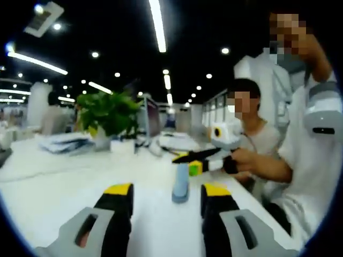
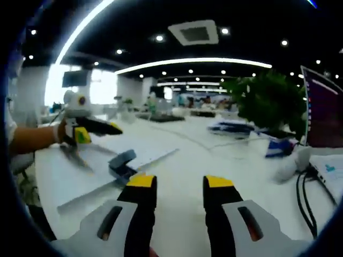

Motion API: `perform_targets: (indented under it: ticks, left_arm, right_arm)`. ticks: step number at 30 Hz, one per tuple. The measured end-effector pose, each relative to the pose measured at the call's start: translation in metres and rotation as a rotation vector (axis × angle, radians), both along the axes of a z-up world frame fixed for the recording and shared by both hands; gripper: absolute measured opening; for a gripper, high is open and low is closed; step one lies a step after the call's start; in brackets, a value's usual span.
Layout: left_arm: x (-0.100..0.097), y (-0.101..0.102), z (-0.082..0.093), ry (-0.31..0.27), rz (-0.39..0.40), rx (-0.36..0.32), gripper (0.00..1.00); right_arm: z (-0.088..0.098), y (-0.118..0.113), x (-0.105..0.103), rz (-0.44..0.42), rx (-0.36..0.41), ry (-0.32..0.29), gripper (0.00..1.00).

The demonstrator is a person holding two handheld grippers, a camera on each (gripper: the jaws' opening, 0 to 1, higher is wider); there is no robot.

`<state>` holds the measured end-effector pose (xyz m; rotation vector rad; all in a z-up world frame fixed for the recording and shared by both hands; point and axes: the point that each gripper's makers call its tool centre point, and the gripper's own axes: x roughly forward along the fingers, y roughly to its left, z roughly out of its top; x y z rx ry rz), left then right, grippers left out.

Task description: Pick up the paper insert the paper into the punch align the paper edges press the punch to punch holes

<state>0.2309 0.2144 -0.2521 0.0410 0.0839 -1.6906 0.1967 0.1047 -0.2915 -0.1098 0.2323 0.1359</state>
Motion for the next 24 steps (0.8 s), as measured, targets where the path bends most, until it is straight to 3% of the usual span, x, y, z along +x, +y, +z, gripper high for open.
perform_targets:
  ticks: [5,8,17,24]
  left_arm:
    - [-0.014,-0.042,-0.002,-0.068,-0.095,0.044,0.51]
    - [-0.024,-0.06,-0.006,-0.057,-0.154,0.064,0.51]
    - [-0.038,-0.07,-0.035,-0.105,-0.185,0.126,0.5]
    - [-0.04,-0.069,-0.039,-0.156,-0.182,0.139,0.45]
  right_arm:
    - [-0.001,0.007,0.003,-0.035,0.015,0.011,0.4]
    - [-0.004,0.006,0.003,-0.054,0.005,0.027,0.42]
    - [-0.008,0.014,0.003,-0.042,-0.004,0.053,0.44]
    - [-0.01,0.015,0.001,-0.04,0.0,0.063,0.43]
